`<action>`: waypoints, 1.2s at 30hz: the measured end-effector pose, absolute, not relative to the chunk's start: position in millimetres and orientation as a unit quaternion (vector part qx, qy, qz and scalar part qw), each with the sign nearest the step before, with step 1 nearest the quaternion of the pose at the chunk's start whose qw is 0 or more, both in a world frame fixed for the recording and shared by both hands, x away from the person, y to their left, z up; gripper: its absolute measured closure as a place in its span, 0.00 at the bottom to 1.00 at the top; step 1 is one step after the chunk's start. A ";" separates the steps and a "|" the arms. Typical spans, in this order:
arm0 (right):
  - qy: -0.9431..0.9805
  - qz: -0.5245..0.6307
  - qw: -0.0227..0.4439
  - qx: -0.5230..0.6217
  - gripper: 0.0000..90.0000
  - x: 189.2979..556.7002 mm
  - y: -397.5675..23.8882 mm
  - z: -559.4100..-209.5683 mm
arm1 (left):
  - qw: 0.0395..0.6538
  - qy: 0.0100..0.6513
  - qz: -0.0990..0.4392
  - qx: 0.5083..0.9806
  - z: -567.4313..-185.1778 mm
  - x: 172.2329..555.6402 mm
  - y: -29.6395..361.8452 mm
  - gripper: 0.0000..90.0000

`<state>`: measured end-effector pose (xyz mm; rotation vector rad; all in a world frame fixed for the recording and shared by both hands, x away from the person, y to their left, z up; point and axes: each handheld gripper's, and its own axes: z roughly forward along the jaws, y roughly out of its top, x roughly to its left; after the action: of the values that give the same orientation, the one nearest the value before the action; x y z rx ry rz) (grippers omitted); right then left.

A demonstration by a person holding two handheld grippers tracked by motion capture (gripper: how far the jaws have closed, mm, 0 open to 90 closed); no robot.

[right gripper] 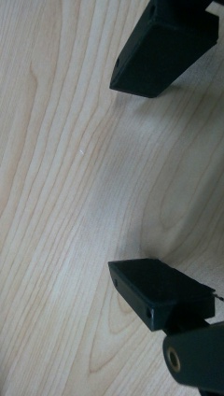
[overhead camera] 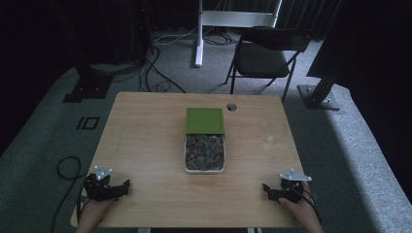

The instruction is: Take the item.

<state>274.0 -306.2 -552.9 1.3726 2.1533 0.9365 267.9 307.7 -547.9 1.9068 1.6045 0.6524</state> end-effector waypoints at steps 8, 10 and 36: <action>0.774 0.337 0.209 0.494 0.13 273.9 -306.2 -552.9 | 0.280 0.595 0.242 0.713 -547.9 268.0 308.5 0.00; 0.774 0.337 0.209 0.493 0.13 274.0 -306.2 -552.9 | 0.280 0.595 0.242 0.713 -547.9 268.0 308.5 0.00; 0.763 0.350 0.206 0.503 0.14 274.6 -302.3 -547.8 | 0.280 0.595 0.242 0.713 -547.9 268.0 308.5 0.00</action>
<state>274.6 -302.3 -547.8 1.4016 2.1268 0.9744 268.0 308.5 -547.9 1.9127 1.5964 0.6488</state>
